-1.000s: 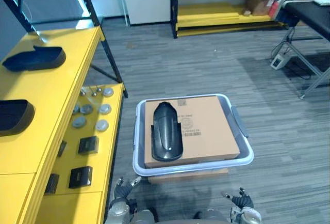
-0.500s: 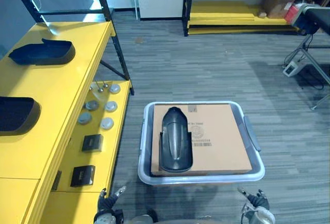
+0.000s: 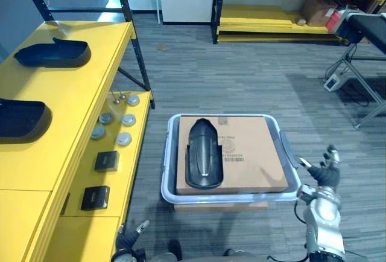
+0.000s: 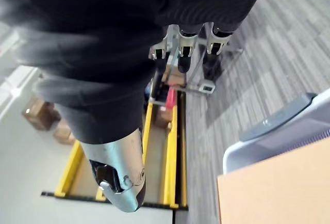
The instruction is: Walk over and take plastic housings, then place them on the shelf
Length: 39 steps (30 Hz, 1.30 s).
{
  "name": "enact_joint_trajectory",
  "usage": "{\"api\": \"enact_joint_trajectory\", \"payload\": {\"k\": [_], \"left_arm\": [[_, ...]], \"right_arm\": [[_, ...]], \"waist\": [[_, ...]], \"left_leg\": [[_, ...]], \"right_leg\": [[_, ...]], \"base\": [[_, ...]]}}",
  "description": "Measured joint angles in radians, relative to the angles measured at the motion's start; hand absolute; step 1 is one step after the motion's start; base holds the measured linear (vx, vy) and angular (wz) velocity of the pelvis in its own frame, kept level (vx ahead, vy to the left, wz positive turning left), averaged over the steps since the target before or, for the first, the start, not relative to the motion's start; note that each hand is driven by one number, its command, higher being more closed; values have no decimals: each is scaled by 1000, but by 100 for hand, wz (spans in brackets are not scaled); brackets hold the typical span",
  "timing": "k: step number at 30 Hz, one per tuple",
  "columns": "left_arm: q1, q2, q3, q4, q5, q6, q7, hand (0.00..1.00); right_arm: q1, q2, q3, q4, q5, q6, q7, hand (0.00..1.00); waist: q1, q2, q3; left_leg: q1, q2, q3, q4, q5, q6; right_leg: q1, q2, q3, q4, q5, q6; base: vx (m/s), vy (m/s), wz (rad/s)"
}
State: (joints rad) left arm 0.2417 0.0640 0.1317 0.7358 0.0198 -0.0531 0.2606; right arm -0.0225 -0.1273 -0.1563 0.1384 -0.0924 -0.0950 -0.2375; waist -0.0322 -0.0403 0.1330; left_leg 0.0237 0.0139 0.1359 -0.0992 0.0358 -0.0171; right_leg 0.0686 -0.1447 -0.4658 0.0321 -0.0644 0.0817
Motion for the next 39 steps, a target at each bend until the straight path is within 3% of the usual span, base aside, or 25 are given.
{"api": "enact_joint_trajectory", "payload": {"k": [7,10,15,20,21,26,30,39], "left_arm": [[-39,0,-20,-6,31,-1,1,0],[-55,1,-22,-35,31,-2,2,0],[-89,-1,-63,-68,31,-3,6,0],[-109,0,-77,-73,31,-2,23,0],[-112,0,-87,-76,31,-2,27,0],[-135,0,-103,-74,30,-1,34,0],[-147,1,-103,-71,30,-1,48,0],[-159,1,-130,-49,30,0,47,0]], "right_arm": [[-184,2,53,240,-118,73,-4,0],[-273,10,56,339,-156,103,-16,0],[-374,39,29,500,-217,154,-53,0],[-462,58,8,595,-308,197,-91,0],[-475,58,8,597,-322,207,-92,100],[-517,55,7,628,-432,237,-109,100],[-525,45,8,636,-448,258,-107,100],[-497,51,12,662,-445,256,-71,100]], "waist": [[51,15,27],[59,18,66],[102,15,127],[102,11,172],[102,13,179],[103,13,189],[104,13,190],[101,10,188]], "left_leg": [[-61,-16,-71,10,34,25],[-85,-23,-102,28,34,25],[-126,-34,-136,68,34,25],[-134,-33,-159,84,33,25],[-135,-32,-159,84,33,25],[-155,-30,-156,79,33,24],[-151,-32,-142,72,36,21],[-124,-32,-120,27,61,18]], "right_leg": [[-19,0,-63,0,9,1],[-18,-4,-84,-1,9,1],[-17,-16,-110,0,9,1],[-7,-15,-113,7,9,1],[-8,-16,-112,7,9,1],[-40,-18,-100,16,9,1],[-44,-22,-84,17,7,3],[-49,-26,-69,20,7,3]], "base": [[90,-6,33],[68,7,31],[43,10,28],[-5,8,17],[-49,11,-3],[-69,30,-7],[-74,36,-9],[16,6,-5]]}}
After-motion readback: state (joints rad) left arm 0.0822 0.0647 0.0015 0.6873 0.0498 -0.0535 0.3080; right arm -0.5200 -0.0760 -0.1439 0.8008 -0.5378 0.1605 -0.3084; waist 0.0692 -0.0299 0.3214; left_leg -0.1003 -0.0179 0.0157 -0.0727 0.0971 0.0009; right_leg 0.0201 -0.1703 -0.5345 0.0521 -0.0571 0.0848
